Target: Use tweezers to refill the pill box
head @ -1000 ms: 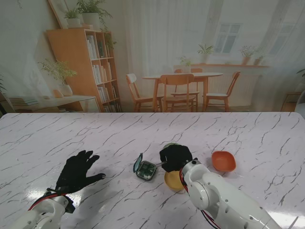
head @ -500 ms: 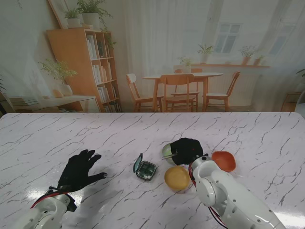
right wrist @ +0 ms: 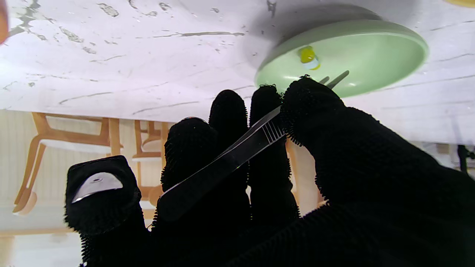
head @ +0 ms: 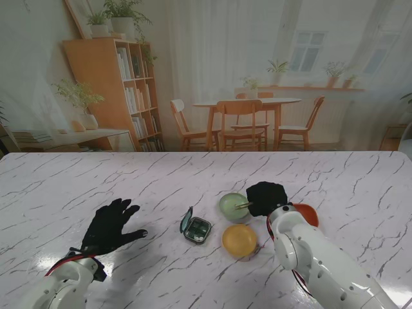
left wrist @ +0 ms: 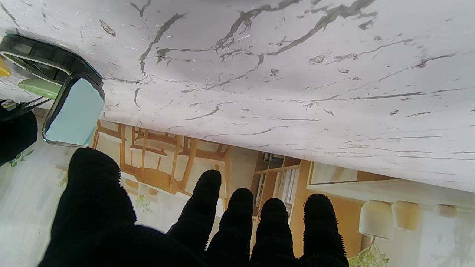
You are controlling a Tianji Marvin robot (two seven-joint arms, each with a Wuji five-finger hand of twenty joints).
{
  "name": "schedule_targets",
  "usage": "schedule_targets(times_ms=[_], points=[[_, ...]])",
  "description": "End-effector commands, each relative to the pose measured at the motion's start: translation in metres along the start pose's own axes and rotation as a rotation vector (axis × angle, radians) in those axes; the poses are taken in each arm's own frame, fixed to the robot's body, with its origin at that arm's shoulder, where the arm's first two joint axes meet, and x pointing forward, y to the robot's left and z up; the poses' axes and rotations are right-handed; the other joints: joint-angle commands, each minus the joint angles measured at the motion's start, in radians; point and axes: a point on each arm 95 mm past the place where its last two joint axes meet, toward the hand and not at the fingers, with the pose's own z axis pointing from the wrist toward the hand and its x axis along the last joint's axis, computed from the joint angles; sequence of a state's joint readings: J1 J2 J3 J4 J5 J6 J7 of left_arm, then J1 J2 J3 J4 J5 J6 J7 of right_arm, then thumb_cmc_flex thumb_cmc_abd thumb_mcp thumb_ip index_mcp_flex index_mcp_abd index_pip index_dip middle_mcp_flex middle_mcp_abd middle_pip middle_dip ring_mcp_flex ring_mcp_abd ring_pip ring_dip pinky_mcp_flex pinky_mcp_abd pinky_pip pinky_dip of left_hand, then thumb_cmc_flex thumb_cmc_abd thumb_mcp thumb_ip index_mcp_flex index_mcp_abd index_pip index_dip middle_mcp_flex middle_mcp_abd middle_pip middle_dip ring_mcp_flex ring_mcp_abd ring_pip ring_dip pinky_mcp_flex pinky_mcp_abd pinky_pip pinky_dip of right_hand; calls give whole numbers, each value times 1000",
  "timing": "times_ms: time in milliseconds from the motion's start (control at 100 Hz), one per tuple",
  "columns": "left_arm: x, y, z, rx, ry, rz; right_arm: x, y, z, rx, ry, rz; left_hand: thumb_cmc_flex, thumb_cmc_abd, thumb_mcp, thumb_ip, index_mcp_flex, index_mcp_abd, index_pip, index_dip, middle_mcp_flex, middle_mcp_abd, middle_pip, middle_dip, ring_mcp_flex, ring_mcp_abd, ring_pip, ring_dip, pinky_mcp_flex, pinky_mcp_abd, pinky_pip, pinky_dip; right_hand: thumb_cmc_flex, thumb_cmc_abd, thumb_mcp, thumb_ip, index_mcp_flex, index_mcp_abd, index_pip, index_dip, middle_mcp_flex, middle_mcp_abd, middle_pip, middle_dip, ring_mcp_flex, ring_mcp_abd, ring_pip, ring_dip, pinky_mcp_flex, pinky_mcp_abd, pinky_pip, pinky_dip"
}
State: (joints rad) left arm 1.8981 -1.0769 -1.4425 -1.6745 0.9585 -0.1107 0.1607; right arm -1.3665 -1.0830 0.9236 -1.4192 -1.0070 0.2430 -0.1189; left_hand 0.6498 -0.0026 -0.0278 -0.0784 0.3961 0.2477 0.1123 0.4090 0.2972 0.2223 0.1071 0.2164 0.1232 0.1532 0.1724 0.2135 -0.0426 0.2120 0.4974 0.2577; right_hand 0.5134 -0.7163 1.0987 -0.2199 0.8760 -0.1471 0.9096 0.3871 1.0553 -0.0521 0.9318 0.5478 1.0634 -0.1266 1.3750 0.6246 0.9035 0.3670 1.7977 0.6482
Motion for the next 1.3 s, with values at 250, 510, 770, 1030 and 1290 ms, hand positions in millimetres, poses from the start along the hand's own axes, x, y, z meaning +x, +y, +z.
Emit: schedule_targets(times_ms=[250, 510, 770, 1030, 1290], points=[[3, 3, 0, -22, 8, -19, -4, -4, 9, 10, -12, -1, -12, 36, -20, 13, 6, 14, 4, -14, -5, -2, 5, -6, -26, -22, 8, -12, -11, -34, 15, 9, 14, 8, 26, -11, 10, -55, 50, -11, -14, 49, -25, -12, -6, -84, 1, 4, -1, -581, 67, 7], [2, 3, 0, -24, 4, -20, -4, -9, 15, 24, -15, -4, -12, 36, -20, 13, 6, 15, 4, -14, -4, -3, 7, -5, -25, -22, 10, -12, -10, -35, 16, 9, 7, 6, 30, -12, -2, -50, 42, -10, -25, 52, -33, -12, -14, -84, -3, 4, -9, -577, 60, 7], [1, 3, -1, -25, 0, -24, -4, -12, 21, 29, -27, 4, -12, 36, -20, 13, 7, 13, 5, -14, -3, -3, 8, -5, -24, -22, 12, -11, -9, -36, 19, 11, 6, 6, 31, -13, -2, -50, 40, -9, -24, 51, -35, -11, -13, -84, -2, 5, -9, -577, 59, 8], [0, 4, 0, -23, -2, -29, 1, -12, 21, 35, -11, 3, -10, 36, -20, 13, 10, 12, 6, -13, -1, -4, 10, -5, -22, -22, 14, -11, -8, -36, 20, 12, 8, 3, 33, -13, -5, -50, 38, -8, -25, 51, -36, -11, -14, -85, -2, 5, -10, -576, 59, 9], [-1, 4, -2, -21, -3, -31, 4, -15, 23, 59, -9, 2, -10, 35, -20, 13, 10, 12, 7, -13, 0, -3, 11, -4, -20, -23, 15, -11, -6, -36, 22, 13, 26, 17, 31, -12, 14, -55, 48, -2, -7, 52, -24, -7, 3, -92, 7, 7, 3, -581, 66, 11]])
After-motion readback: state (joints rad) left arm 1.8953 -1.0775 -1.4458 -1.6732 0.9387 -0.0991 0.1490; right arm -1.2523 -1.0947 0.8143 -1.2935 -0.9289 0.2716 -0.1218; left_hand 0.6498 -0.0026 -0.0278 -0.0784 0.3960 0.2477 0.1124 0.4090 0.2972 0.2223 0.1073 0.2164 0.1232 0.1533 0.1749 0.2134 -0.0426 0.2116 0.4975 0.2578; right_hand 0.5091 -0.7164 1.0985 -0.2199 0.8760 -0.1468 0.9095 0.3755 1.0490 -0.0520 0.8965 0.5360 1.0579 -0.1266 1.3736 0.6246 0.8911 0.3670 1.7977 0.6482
